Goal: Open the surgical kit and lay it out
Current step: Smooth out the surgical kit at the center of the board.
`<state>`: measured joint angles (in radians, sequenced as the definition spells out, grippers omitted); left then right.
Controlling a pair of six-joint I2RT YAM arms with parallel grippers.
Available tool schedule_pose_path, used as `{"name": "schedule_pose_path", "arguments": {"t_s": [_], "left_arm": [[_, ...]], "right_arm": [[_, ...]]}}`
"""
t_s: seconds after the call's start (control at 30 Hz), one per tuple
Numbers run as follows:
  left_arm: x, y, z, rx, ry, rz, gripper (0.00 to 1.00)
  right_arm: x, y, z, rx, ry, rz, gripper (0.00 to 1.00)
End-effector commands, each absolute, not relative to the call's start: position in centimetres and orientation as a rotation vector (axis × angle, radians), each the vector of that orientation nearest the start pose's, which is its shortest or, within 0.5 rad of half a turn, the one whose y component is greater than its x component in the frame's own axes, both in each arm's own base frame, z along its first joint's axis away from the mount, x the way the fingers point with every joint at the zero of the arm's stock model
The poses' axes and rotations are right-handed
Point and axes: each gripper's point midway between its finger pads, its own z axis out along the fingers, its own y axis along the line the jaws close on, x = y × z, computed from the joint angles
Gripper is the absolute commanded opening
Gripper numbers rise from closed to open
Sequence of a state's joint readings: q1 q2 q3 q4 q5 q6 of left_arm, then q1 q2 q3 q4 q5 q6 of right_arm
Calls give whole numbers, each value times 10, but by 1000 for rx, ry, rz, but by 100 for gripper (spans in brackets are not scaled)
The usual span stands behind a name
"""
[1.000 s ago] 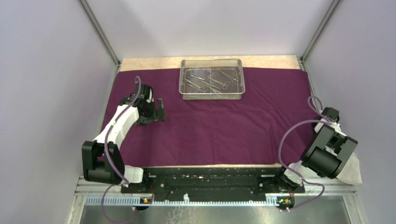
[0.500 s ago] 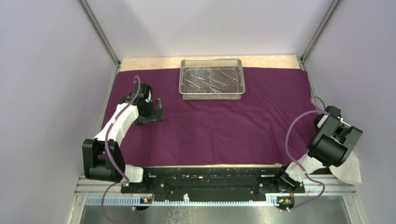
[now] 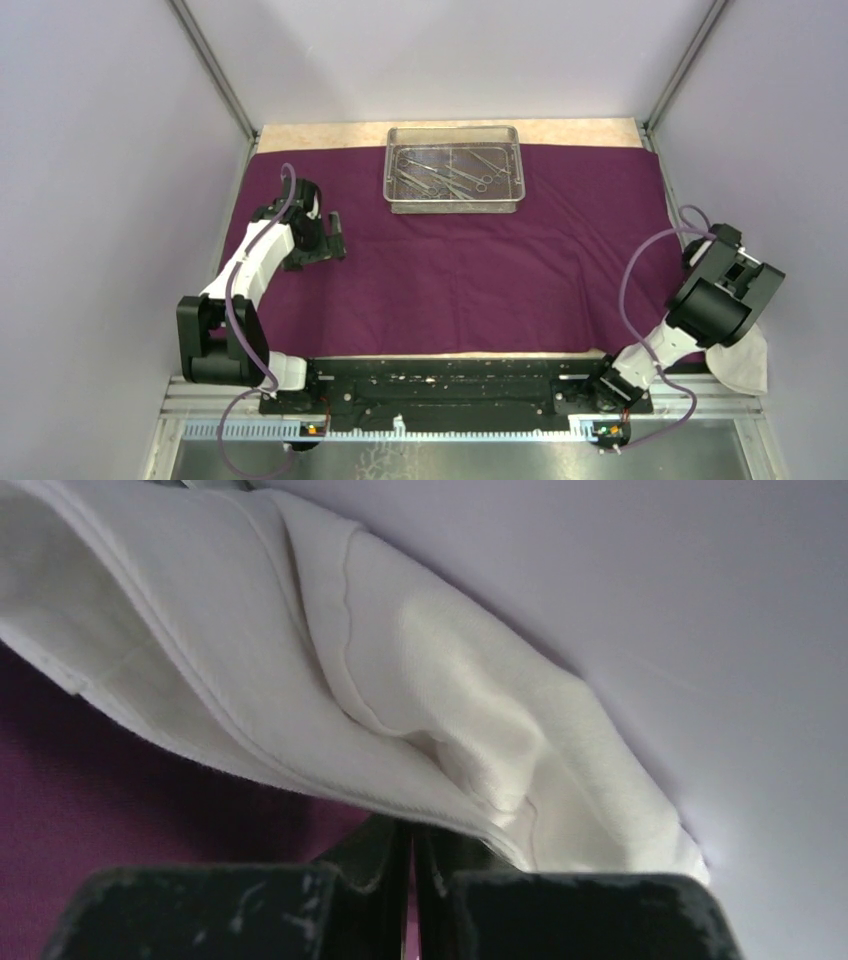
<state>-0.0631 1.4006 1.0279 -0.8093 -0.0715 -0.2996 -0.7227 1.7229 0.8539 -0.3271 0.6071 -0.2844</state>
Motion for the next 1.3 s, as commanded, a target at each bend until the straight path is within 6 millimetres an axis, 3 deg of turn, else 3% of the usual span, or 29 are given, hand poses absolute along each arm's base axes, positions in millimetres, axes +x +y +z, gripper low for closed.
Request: {"name": "schedule_pose_path", "arguments": {"t_s": [0.0, 0.1, 0.17, 0.33, 0.47, 0.6, 0.73, 1.03, 1.13, 1.27], "left_arm": [[293, -21, 110, -322, 2651, -46, 99], [292, -26, 109, -318, 2645, -84, 99], [293, -29, 109, -315, 2644, -106, 99], [293, -33, 113, -297, 2637, -116, 99], [294, -34, 113, -296, 2637, -119, 99], [293, -32, 113, -297, 2640, -108, 99], [291, -30, 111, -298, 2651, -87, 99], [292, -20, 113, -309, 2668, -18, 99], [292, -20, 113, -308, 2668, -12, 99], [293, -24, 112, -301, 2657, -49, 99]], "right_arm": [[173, -282, 53, 803, 2698, -1047, 0], [194, -252, 57, 639, 2673, -905, 13], [198, -240, 59, 581, 2662, -869, 17], [200, -228, 62, 558, 2633, -789, 32], [199, -212, 47, 521, 2680, -677, 38], [198, -203, 34, 486, 2731, -605, 53], [186, -217, 24, 551, 2792, -737, 58], [160, -259, 20, 703, 2849, -1058, 60], [176, -264, 30, 672, 2795, -1015, 59], [191, -254, 49, 596, 2719, -932, 60]]}}
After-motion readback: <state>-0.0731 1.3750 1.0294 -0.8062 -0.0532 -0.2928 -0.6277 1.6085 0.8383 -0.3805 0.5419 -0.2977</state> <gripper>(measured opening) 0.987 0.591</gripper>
